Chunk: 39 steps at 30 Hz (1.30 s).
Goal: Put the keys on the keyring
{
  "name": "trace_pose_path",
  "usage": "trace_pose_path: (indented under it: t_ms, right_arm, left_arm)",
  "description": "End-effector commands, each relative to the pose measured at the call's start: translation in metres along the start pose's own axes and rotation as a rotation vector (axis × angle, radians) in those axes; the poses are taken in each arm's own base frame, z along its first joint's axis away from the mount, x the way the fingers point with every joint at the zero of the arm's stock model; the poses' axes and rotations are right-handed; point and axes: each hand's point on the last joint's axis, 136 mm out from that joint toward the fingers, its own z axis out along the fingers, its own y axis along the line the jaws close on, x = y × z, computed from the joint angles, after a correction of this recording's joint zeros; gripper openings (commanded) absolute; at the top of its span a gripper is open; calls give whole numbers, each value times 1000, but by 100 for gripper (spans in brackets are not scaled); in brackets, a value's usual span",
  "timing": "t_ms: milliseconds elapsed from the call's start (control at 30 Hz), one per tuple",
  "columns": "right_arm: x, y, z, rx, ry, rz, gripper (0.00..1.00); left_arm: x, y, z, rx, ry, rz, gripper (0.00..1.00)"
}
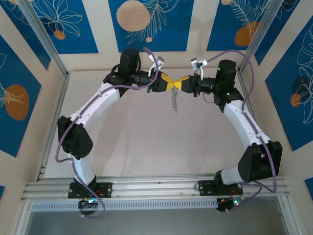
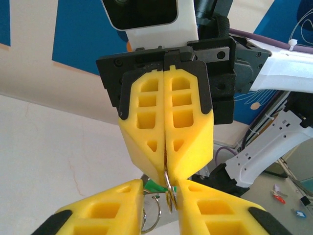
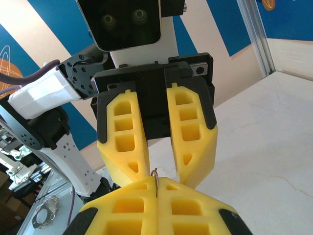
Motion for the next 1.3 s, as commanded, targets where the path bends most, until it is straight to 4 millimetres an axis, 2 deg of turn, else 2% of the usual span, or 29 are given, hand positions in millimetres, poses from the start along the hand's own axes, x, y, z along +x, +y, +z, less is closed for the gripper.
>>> trace_pose_path:
  t_ms: [0, 333, 433, 533, 600, 700, 800, 933, 1267]
  right_arm:
    - [-4, 10, 1, -32, 10, -36, 0]
    - [-6, 10, 1, -32, 7, -37, 0]
    - [-9, 11, 1, -26, -1, -35, 0]
    - [-15, 12, -6, 21, -33, -43, 26]
    - [-20, 13, -14, 64, -67, -53, 37]
    - [-24, 13, -29, 144, -129, -60, 45]
    - [-23, 9, -42, 238, -198, -52, 47]
    - [-11, 10, -49, 315, -265, -49, 49]
    - [32, 5, -38, 386, -304, -74, 53]
  left_arm:
    - [-12, -5, 5, 25, -19, 42, 22]
    - [-13, -9, 8, 43, -25, 51, 1]
    - [-14, -10, 9, 35, -37, 62, 0]
    - [-19, -9, 6, 0, -78, 78, 0]
    - [-23, -11, 3, -18, -115, 86, 0]
    - [-30, -13, -3, -36, -171, 87, 0]
    - [-35, -18, -8, -46, -228, 82, 0]
    - [-37, -26, -14, -51, -287, 62, 0]
    - [-40, -40, -20, 7, -368, 17, 0]
